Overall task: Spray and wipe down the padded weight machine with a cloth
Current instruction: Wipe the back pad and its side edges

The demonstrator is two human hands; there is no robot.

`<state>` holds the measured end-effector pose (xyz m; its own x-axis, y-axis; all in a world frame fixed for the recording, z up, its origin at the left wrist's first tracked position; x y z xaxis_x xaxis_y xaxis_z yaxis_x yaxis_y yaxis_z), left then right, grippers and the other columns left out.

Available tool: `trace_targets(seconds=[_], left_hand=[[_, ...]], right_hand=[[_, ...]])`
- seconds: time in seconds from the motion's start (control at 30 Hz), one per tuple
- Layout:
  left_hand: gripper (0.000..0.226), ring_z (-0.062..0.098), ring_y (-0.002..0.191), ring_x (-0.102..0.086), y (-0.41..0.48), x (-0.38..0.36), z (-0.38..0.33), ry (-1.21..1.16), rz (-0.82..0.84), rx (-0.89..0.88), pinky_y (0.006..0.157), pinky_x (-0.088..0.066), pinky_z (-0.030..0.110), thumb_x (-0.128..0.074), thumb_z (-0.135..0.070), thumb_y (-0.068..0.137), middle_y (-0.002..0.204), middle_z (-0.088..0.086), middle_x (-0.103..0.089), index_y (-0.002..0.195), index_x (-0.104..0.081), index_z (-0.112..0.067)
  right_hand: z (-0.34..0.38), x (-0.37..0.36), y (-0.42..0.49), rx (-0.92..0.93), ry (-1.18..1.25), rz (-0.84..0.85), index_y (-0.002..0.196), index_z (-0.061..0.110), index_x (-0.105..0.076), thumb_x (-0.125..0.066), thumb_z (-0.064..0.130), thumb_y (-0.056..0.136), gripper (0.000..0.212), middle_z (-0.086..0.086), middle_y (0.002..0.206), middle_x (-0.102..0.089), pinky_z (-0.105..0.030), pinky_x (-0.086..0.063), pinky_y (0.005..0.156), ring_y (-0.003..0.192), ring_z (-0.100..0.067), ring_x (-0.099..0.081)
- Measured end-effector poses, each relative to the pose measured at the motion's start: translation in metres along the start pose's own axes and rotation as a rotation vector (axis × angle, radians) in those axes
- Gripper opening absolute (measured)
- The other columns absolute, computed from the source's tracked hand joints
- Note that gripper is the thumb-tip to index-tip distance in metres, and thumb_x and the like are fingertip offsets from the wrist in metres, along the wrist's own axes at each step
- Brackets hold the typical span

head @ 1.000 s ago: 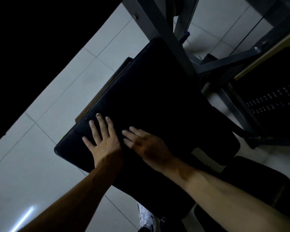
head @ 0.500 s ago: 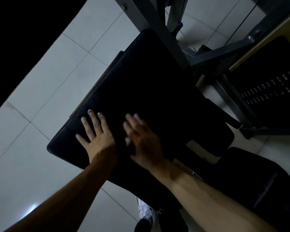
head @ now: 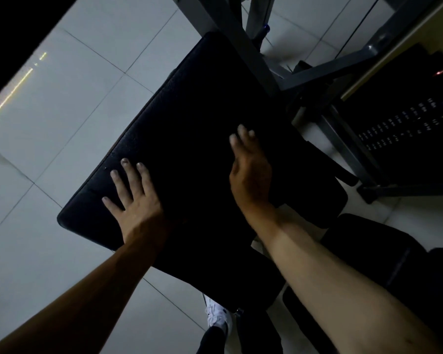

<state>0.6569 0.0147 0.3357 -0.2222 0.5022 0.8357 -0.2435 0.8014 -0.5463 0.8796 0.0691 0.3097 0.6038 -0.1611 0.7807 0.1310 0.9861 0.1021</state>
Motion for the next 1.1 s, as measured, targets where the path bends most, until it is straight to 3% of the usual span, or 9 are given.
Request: trace_targets(seconds=[0.13, 0.27, 0.47, 0.57, 0.73, 0.83, 0.9, 1.03, 1.1], left_hand=[[0.14, 0.029, 0.149, 0.036, -0.006, -0.006, 0.004, -0.004, -0.073, -0.041, 0.121, 0.009, 0.066, -0.077, -0.07, 0.072, 0.16, 0.003, 0.043, 0.158, 0.022, -0.023], [0.131, 0.035, 0.153, 0.026, -0.029, -0.032, -0.005, 0.076, -0.14, -0.199, 0.119, 0.003, 0.07, -0.076, -0.067, 0.074, 0.165, 0.011, 0.032, 0.163, 0.007, -0.017], [0.13, 0.036, 0.15, 0.031, -0.046, -0.071, -0.034, 0.184, -0.085, -0.341, 0.12, 0.008, 0.068, -0.073, -0.07, 0.075, 0.165, 0.008, 0.033, 0.162, 0.01, -0.021], [0.13, 0.038, 0.148, 0.035, -0.047, -0.073, -0.04, 0.214, -0.063, -0.303, 0.119, 0.009, 0.068, -0.075, -0.064, 0.077, 0.163, 0.009, 0.037, 0.162, 0.013, -0.018], [0.121, 0.038, 0.146, 0.038, -0.049, -0.072, -0.044, 0.217, -0.036, -0.252, 0.12, 0.003, 0.07, -0.078, -0.032, 0.084, 0.16, 0.01, 0.041, 0.161, 0.014, -0.018], [0.122, 0.04, 0.146, 0.038, -0.05, -0.069, -0.047, 0.22, -0.015, -0.248, 0.119, 0.001, 0.071, -0.079, -0.031, 0.083, 0.159, 0.011, 0.043, 0.16, 0.015, -0.016], [0.129, 0.041, 0.145, 0.038, -0.048, -0.07, -0.048, 0.22, 0.013, -0.263, 0.119, 0.004, 0.072, -0.08, -0.044, 0.08, 0.158, 0.011, 0.044, 0.16, 0.017, -0.016], [0.142, 0.041, 0.146, 0.038, -0.046, -0.072, -0.045, 0.203, 0.001, -0.29, 0.117, 0.008, 0.071, -0.083, -0.062, 0.069, 0.159, 0.011, 0.042, 0.161, 0.015, -0.017], [0.144, 0.041, 0.146, 0.037, -0.045, -0.074, -0.044, 0.199, -0.01, -0.3, 0.117, 0.007, 0.072, -0.084, -0.063, 0.067, 0.16, 0.011, 0.041, 0.161, 0.015, -0.017]], right_hand=[[0.035, -0.023, -0.102, 0.327, 0.058, 0.184, 0.142, 0.01, -0.061, -0.068, -0.016, 0.081, 0.067, -0.008, 0.155, -0.051, -0.04, -0.038, 0.12, 0.148, -0.03, -0.042], [0.01, -0.013, -0.109, 0.594, -0.008, 0.334, 0.136, 0.01, -0.067, -0.051, -0.007, 0.089, 0.052, -0.007, 0.153, -0.054, -0.043, -0.044, 0.115, 0.145, -0.031, -0.046], [-0.086, 0.039, 0.003, -0.059, -0.023, 0.103, 0.142, 0.01, -0.061, -0.049, -0.009, 0.094, 0.052, -0.009, 0.159, -0.045, -0.046, -0.031, 0.124, 0.151, -0.031, -0.036], [-0.064, 0.026, -0.022, -0.153, 0.007, 0.044, 0.145, 0.011, -0.057, -0.053, -0.01, 0.093, 0.056, -0.01, 0.16, -0.043, -0.04, -0.029, 0.125, 0.151, -0.028, -0.036], [-0.003, -0.003, -0.151, 0.221, 0.096, 0.266, 0.145, 0.018, -0.059, -0.065, 0.008, 0.093, 0.053, -0.001, 0.161, -0.044, -0.041, -0.037, 0.121, 0.152, -0.025, -0.034], [-0.027, 0.003, -0.148, 0.446, 0.049, 0.353, 0.139, 0.015, -0.064, -0.052, 0.005, 0.094, 0.048, -0.004, 0.156, -0.051, -0.042, -0.042, 0.117, 0.148, -0.028, -0.042], [-0.066, 0.016, -0.111, 0.361, -0.016, 0.27, 0.133, 0.01, -0.068, -0.05, 0.0, 0.089, 0.048, -0.009, 0.152, -0.054, -0.046, -0.046, 0.114, 0.143, -0.033, -0.047], [-0.136, 0.054, -0.051, -0.211, -0.028, 0.096, 0.143, 0.011, -0.06, -0.054, -0.01, 0.094, 0.053, -0.009, 0.16, -0.044, -0.047, -0.031, 0.124, 0.151, -0.03, -0.036], [-0.128, 0.05, -0.054, -0.334, 0.0, 0.026, 0.145, 0.013, -0.058, -0.051, -0.007, 0.098, 0.052, -0.007, 0.162, -0.041, -0.044, -0.03, 0.124, 0.153, -0.026, -0.033]])
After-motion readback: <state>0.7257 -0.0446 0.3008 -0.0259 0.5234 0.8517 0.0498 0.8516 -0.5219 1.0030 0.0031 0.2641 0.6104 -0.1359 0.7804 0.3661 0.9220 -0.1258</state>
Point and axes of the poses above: each hand's wrist, its own y-axis towards the middle knuckle, its own x-axis out of the back of the hand, z = x × y, the point moved 5 cm from there along y, towards the middle knuckle
